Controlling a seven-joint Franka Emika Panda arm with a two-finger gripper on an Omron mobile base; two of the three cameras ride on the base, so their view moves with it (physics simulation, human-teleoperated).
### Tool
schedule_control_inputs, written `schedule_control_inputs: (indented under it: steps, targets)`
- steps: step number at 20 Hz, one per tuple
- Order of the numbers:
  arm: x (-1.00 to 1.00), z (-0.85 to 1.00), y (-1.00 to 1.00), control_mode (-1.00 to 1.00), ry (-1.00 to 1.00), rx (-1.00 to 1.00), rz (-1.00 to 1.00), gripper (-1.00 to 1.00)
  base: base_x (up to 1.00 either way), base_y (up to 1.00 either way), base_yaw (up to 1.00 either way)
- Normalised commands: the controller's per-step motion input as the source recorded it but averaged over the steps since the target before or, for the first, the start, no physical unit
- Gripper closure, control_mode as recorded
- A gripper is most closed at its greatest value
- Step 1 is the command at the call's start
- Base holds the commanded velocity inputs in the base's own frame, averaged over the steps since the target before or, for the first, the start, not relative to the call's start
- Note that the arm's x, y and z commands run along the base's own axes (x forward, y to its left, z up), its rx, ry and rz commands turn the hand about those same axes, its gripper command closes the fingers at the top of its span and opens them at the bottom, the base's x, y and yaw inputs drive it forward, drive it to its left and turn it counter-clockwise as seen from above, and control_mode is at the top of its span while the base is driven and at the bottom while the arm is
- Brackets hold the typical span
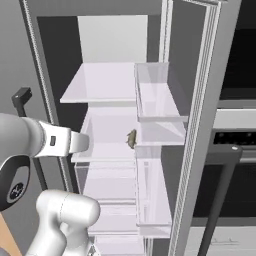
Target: Place one mushroom and one fish in each tupperware on the nearby counter, to pack two identical lunches.
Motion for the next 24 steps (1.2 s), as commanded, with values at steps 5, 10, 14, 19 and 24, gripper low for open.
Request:
schedule_control_inputs:
  steps: [5,10,14,19,24]
  targets:
    - [0.0,0.0,0.0,1.0,0.0,0.0,0.0,-1.0,0.77,0.04,0.03]
    - [0.0,0.0,0.0,1.0,0.0,0.0,0.0,-1.0,0.9,-0.04,0.08]
    - [0.15,0.0,0.01,-1.0,0.04,0.0,0.0,-1.0,0.5,0.0,0.09]
    - [0.75,-0.06,0.04,-1.0,0.18,-0.01,0.0,-1.0,0.0,0.0,0.0]
    - [0.58,-0.44,-0.11,-1.0,0.11,-0.02,0.0,-1.0,0.0,0.0,0.0]
